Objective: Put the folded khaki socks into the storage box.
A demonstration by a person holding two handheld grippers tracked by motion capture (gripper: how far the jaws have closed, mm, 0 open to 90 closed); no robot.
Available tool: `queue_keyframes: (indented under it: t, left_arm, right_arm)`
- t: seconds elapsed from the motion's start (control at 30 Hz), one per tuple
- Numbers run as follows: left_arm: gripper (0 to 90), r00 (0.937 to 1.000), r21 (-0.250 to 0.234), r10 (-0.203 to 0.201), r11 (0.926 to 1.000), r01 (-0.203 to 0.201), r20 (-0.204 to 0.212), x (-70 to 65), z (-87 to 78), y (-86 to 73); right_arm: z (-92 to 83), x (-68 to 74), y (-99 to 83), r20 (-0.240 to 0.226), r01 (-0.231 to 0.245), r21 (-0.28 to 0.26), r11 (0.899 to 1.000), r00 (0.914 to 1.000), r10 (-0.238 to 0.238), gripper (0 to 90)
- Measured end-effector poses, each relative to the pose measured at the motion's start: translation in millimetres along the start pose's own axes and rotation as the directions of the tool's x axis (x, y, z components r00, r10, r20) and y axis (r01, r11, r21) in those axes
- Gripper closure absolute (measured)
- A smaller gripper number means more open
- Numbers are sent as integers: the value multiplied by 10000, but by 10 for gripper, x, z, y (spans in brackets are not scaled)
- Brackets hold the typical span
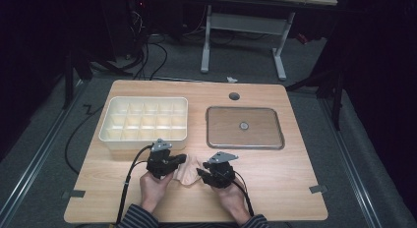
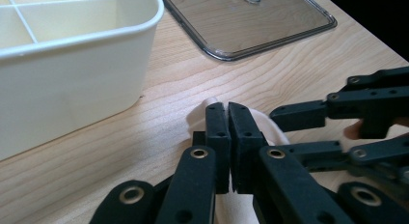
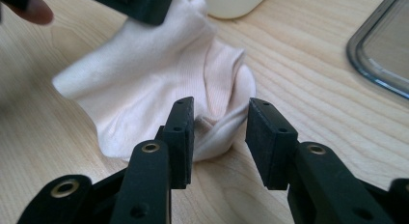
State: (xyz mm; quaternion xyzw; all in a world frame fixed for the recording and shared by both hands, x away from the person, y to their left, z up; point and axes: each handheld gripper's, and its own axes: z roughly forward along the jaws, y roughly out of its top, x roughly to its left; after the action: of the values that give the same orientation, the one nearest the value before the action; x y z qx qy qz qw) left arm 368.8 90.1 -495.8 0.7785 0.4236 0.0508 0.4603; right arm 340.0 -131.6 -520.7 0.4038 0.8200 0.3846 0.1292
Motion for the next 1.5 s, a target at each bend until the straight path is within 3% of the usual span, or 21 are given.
queue_keyframes:
  t: [0.33, 0.5, 1.03, 1.5]
  left_arm:
    - [886, 9997, 57, 208, 9998, -208, 104, -69, 39, 36]
    - [886, 9996, 32, 115, 9999, -115, 251, -67, 62, 48]
    - [886, 9991, 3, 18, 10000, -18, 422, -70, 215, 113]
    - [886, 9995, 105, 292, 9995, -293, 134, -66, 366, 51]
  right_arm:
    - [97, -3, -8, 24, 158, 351, 9993, 9999, -159, 703]
    - [118, 5, 14, 23, 356, 419, 9985, 9994, -357, 735]
    - [143, 2, 56, -131, 628, 638, 9960, 9980, -621, 749]
    - [149, -5, 53, -167, 625, 567, 9964, 9980, -616, 743]
